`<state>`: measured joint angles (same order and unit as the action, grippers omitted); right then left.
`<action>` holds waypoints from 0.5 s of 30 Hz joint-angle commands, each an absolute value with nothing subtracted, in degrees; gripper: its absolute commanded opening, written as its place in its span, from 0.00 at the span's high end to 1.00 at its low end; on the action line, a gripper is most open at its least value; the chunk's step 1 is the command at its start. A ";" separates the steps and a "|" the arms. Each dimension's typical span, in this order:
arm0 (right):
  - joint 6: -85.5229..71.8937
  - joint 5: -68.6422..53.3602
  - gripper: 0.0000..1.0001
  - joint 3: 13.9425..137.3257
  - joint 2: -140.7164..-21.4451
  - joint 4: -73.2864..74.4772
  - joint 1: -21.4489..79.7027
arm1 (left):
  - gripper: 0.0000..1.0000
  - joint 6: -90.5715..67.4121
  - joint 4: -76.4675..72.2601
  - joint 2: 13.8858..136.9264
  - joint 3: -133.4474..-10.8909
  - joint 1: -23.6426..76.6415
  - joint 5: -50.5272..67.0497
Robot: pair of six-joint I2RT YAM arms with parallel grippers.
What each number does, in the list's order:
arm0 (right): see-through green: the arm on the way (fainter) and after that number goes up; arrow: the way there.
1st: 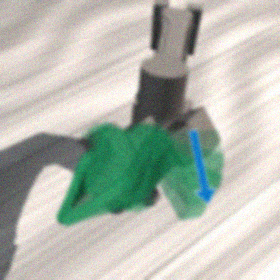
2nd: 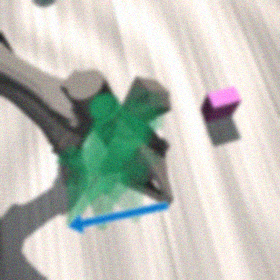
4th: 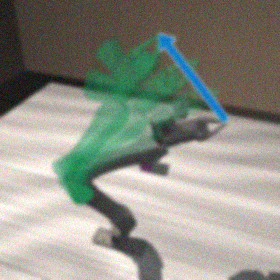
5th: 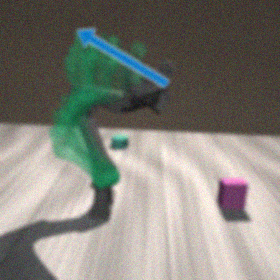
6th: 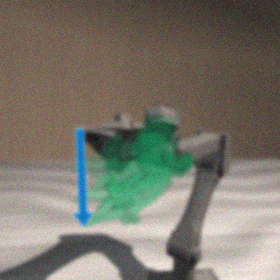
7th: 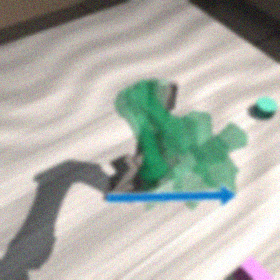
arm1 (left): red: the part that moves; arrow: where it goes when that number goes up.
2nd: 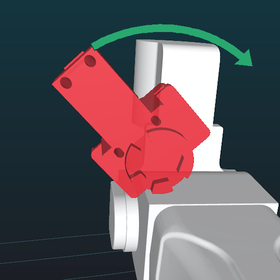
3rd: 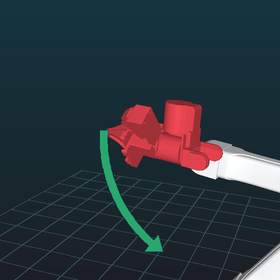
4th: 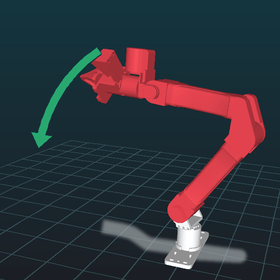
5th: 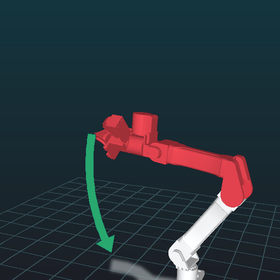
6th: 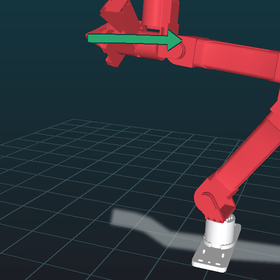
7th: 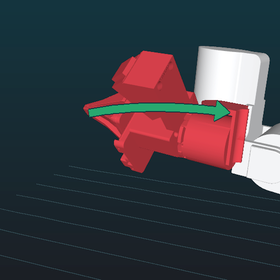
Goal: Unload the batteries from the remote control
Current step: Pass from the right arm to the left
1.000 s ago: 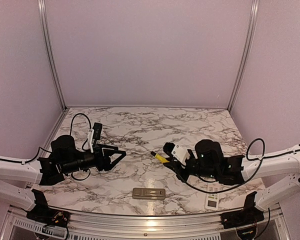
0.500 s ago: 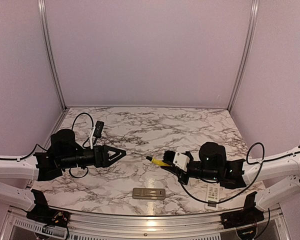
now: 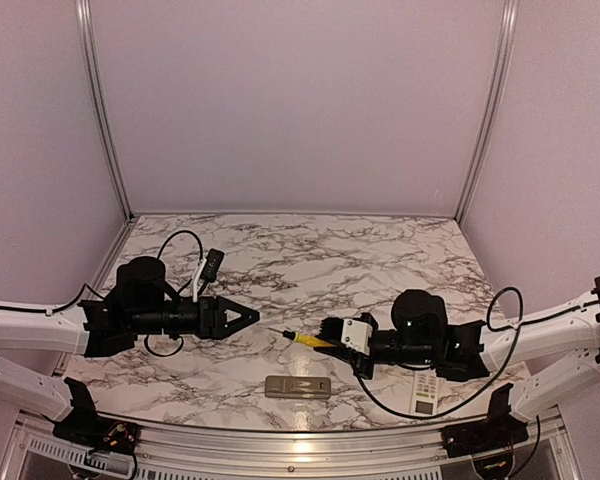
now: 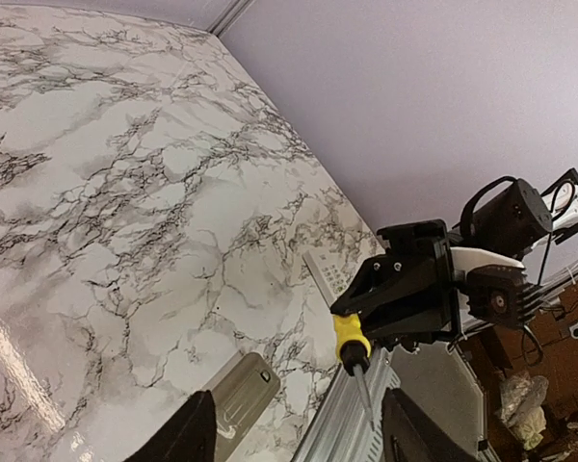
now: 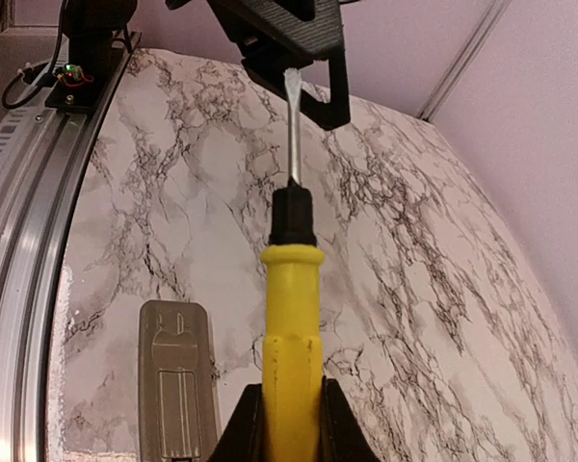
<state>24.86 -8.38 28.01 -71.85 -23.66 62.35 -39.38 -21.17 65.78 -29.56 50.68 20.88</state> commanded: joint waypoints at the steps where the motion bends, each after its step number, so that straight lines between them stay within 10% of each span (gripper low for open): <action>1: 25.79 -9.15 1.00 31.33 -74.05 -22.49 63.29 | 0.39 -38.63 -23.42 67.94 -31.42 51.38 24.25; 15: 26.00 -8.62 1.00 31.42 -75.31 -23.55 63.32 | 0.57 -38.38 -24.39 72.25 -32.76 52.67 26.23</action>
